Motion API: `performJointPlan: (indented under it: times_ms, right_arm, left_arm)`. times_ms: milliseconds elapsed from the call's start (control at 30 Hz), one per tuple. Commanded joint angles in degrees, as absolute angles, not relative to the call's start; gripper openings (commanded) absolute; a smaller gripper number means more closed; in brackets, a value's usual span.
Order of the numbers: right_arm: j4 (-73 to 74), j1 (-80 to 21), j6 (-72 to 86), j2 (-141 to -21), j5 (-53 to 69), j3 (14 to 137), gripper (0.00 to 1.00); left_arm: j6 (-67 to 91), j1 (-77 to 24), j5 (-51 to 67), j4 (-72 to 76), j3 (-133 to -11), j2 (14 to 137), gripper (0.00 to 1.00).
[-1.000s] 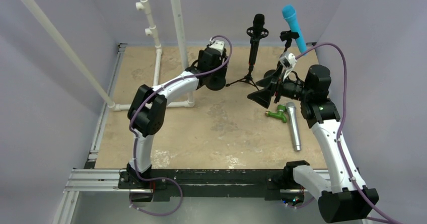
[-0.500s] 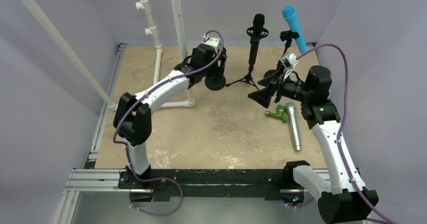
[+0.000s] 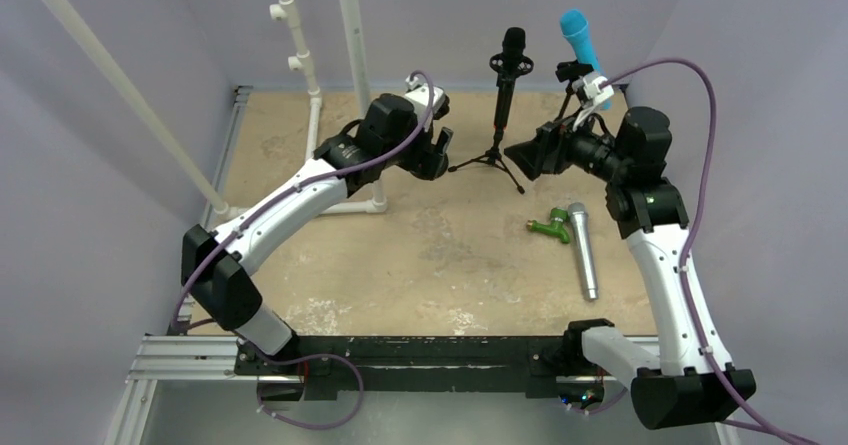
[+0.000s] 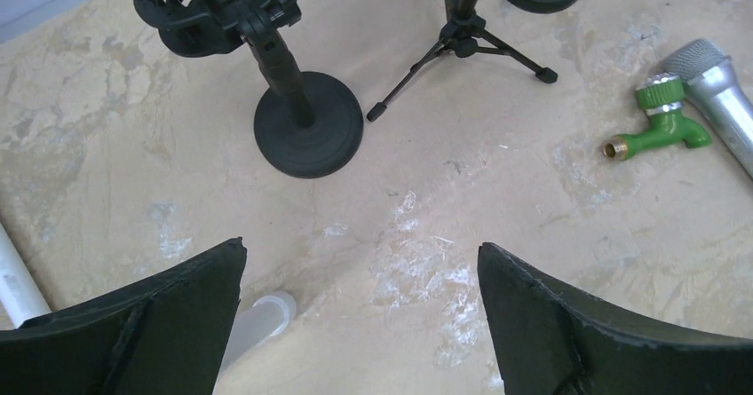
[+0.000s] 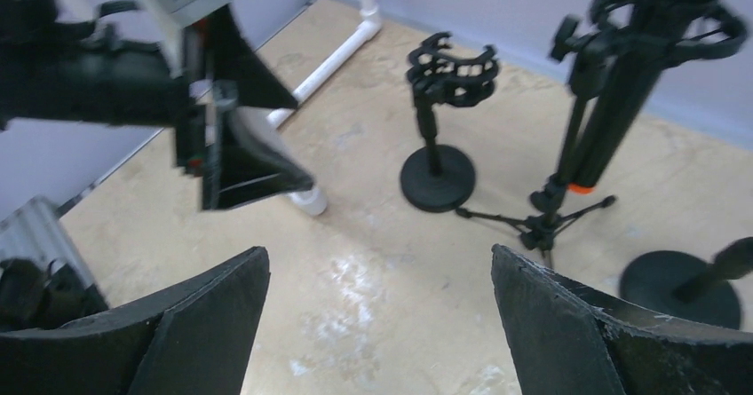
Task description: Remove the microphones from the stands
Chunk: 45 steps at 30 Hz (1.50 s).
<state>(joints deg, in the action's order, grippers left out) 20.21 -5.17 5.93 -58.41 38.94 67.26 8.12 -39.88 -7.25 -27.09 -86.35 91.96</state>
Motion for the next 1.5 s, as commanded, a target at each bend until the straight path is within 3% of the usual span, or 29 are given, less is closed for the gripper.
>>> performJointPlan:
  times_ms: [0,133,567,1033,1467]
  right_arm:
    - [22.0,-4.9,3.1,-61.8,28.1,74.7,0.92]
    - [21.9,-5.1,1.7,-65.7,24.7,78.8,0.87]
    - [16.4,-9.8,-3.6,-74.1,13.2,81.5,0.84]
    - [5.4,-17.2,-5.1,-81.9,-5.4,78.2,0.79]
    - [2.9,-17.3,-1.9,-90.1,-6.7,81.8,0.7]
  left_arm:
    - [3.4,-39.7,-2.5,-29.5,-85.6,86.3,0.99]
    - [0.4,-39.7,2.3,-28.7,-84.1,83.2,0.98]
    - [-6.0,-39.8,18.9,-26.4,-78.0,74.6,0.96]
    - [-6.8,-39.8,19.1,-26.9,-74.9,71.9,0.94]
    - [-7.2,-39.8,18.7,-25.8,-73.2,72.0,0.94]
